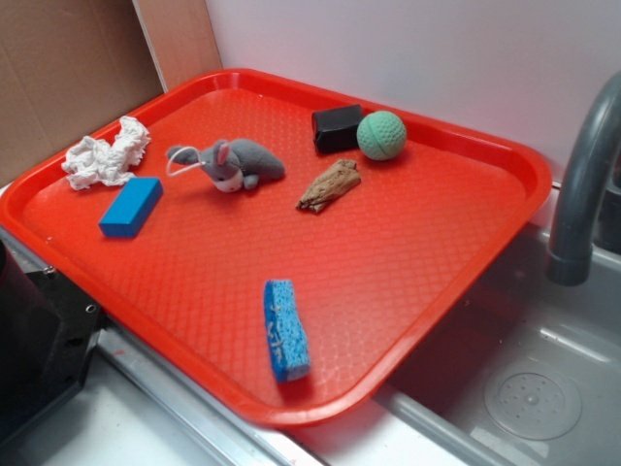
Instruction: Grab the blue sponge.
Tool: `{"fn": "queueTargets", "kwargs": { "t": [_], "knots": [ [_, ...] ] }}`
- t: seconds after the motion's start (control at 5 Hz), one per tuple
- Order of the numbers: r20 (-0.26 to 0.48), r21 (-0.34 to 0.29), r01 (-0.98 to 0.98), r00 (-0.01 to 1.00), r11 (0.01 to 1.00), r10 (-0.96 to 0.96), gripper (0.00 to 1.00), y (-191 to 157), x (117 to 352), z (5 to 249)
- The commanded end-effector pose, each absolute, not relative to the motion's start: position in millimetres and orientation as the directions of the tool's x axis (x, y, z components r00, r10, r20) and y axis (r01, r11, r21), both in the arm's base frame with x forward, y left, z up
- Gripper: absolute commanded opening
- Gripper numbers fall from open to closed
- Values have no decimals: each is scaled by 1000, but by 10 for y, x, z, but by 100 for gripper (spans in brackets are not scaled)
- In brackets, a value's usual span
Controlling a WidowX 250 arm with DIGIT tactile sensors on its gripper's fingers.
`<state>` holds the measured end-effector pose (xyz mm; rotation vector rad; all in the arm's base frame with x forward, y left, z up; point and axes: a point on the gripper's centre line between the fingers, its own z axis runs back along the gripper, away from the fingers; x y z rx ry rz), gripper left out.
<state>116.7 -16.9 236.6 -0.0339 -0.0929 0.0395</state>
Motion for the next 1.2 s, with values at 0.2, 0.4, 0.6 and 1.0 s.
{"fn": "queueTargets", "kwargs": {
  "t": [0.2, 0.4, 0.6, 1.0],
  "knots": [
    [81, -60, -284, 954, 957, 288, 100, -641, 1165, 1970],
    [26, -146, -513, 853, 846, 522, 100, -973, 1185, 1769],
    [9, -200, -597, 792, 777, 611, 100, -1175, 1383, 1491],
    [-5, -141, -517, 853, 844, 522, 100, -1457, 1628, 777]
  ]
}}
